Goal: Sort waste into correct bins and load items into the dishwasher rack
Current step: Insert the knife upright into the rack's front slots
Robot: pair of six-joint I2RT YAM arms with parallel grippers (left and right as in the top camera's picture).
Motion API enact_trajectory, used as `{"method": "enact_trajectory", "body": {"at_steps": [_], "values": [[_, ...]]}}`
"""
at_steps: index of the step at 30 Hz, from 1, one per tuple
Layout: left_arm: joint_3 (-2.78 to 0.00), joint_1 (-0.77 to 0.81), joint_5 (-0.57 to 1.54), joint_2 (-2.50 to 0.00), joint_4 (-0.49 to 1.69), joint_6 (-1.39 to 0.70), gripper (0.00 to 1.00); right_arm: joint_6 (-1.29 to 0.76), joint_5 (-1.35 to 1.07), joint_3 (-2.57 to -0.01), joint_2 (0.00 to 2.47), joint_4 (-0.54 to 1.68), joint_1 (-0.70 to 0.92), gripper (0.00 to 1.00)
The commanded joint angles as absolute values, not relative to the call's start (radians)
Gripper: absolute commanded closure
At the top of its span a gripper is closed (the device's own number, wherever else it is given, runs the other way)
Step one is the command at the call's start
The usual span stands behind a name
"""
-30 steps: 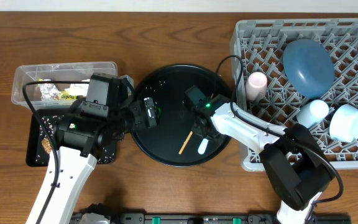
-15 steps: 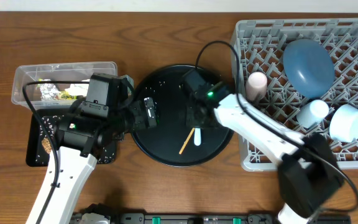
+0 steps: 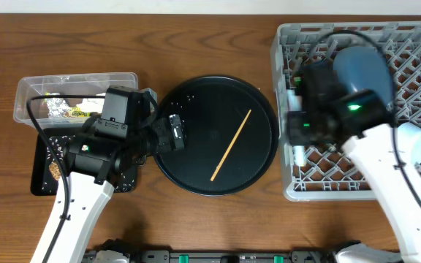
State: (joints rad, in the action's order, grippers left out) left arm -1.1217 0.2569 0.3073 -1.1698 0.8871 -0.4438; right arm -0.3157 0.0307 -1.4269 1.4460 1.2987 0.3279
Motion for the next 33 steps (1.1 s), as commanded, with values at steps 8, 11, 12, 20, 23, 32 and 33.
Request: {"method": "enact_trajectory", "body": {"at_steps": [8,11,12,20,23,32,33], "values": [[-1.12,0.253,0.294,-1.171,0.889,-0.434,0.02,-0.178,0.098,-1.37,1.48,1.312,0.134,0.99],[-1.12,0.253,0.294,-1.171,0.889,-0.434,0.02,-0.176,0.109,-1.348,1.493,1.302,0.13,0.99],[-1.12,0.253,0.294,-1.171,0.889,-0.434,0.02,-0.168,0.109,-1.338,1.497,1.296,0.13,0.98],[-1.12,0.253,0.294,-1.171,0.889,-0.434,0.02,-0.159,0.135,-1.239,1.537,1.21,0.13,0.99],[-1.12,0.253,0.294,-1.171,0.889,-0.434,0.02,-0.159,0.135,-1.194,1.543,1.149,0.13,0.99],[-1.12,0.253,0.294,-1.171,0.889,-0.434,0.02,-0.159,0.154,-1.142,1.543,1.043,0.13,0.94],[-1.12,0.253,0.294,-1.171,0.889,-0.434,0.02,-0.159,0.154,-1.142,1.543,1.043,0.13,0.92]]}}
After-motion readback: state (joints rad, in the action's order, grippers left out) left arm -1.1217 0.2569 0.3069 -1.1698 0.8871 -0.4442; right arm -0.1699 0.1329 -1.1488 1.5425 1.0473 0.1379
